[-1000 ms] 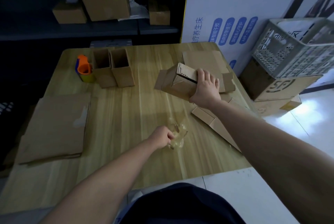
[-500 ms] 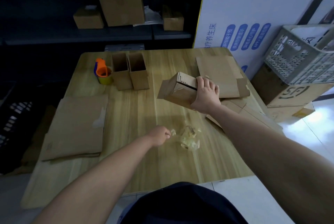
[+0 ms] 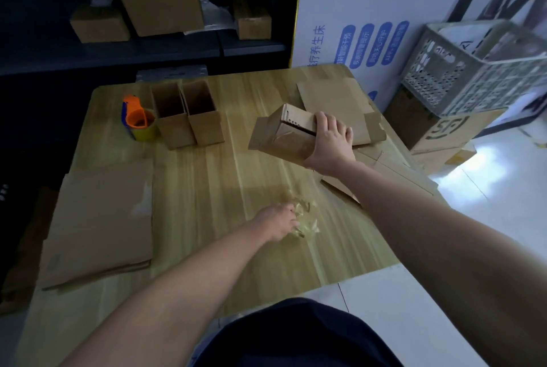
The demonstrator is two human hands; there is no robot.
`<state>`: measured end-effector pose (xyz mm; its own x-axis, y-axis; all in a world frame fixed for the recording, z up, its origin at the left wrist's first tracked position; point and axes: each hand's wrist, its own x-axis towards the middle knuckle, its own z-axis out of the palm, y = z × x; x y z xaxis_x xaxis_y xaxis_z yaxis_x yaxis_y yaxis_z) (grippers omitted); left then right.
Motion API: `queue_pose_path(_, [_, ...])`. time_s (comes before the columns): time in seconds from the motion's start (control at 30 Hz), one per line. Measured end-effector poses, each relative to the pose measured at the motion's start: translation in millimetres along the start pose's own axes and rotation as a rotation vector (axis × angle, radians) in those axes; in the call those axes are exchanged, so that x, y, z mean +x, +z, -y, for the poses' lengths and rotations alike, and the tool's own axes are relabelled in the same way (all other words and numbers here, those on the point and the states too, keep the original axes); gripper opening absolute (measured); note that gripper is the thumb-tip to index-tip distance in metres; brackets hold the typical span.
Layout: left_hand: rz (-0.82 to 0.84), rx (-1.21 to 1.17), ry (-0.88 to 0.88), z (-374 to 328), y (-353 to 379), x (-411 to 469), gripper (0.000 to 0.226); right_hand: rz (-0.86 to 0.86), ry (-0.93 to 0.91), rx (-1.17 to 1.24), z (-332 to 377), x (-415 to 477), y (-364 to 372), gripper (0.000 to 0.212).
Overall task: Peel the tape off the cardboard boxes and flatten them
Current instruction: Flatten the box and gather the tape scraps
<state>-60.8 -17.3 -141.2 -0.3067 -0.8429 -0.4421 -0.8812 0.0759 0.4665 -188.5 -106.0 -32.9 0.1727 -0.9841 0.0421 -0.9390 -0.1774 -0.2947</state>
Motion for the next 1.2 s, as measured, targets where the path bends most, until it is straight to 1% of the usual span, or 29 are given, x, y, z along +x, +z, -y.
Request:
queue_pose_path(0.07, [0.003,0.037,0.0,-5.8,0.4,6.6,0.033,0.006,0.022,0.001,-7.6,-3.3,-2.0,0.101])
queue_pose_path(0.23, [-0.015,-0.027,-0.142,-6.5,5.4,22.4,0.034,-0.009,0.051,0.012,-22.8,-7.2,-5.8,0.104])
queue_pose_path(0.33, [-0.036,-0.052,-0.196,-7.1,10.9,30.3,0.04,-0.016,0.04,0.028,-27.6,-6.8,-6.8,0.104])
queue_pose_path(0.47, [-0.063,-0.088,-0.22,-11.5,17.1,35.5,0.049,-0.013,0.021,0.036,-29.6,-3.8,-3.6,0.105])
queue_pose_path(0.63, [0.032,-0.219,-0.197,-8.5,15.5,31.3,0.049,0.016,-0.008,0.041,-26.5,2.3,4.4,0.103])
queue_pose_path(0.73, [0.009,-0.334,-0.203,2.9,6.3,24.8,0.057,0.043,-0.036,0.033,-20.6,6.1,9.9,0.102])
queue_pose_path(0.8, [-0.019,-0.425,-0.207,11.9,0.8,21.2,0.051,0.057,-0.062,0.027,-14.8,9.2,13.4,0.101])
queue_pose_path(0.87, [-0.071,-0.583,-0.227,19.6,-2.6,17.7,0.04,0.074,-0.094,0.019,-7.5,12.3,16.5,0.101])
queue_pose_path(0.93, [-0.094,-0.648,-0.242,24.7,-4.3,13.6,0.038,0.101,-0.118,0.005,0.3,14.8,19.8,0.103])
queue_pose_path(1.0, [-0.112,-0.611,-0.238,27.8,-3.6,11.9,0.035,0.127,-0.133,0.002,7.0,16.3,23.0,0.104])
queue_pose_path(1.1, [-0.167,-0.5,-0.261,28.0,-1.8,8.1,0.019,0.143,-0.154,-0.011,15.2,19.0,26.6,0.102])
queue_pose_path(1.13, [-0.168,-0.46,-0.266,28.3,-2.0,6.7,0.015,0.144,-0.156,-0.016,17.7,19.9,27.4,0.101])
queue_pose_path(1.2, [-0.138,-0.418,-0.28,32.1,-5.2,3.4,0.015,0.14,-0.156,-0.02,21.8,21.7,28.9,0.101])
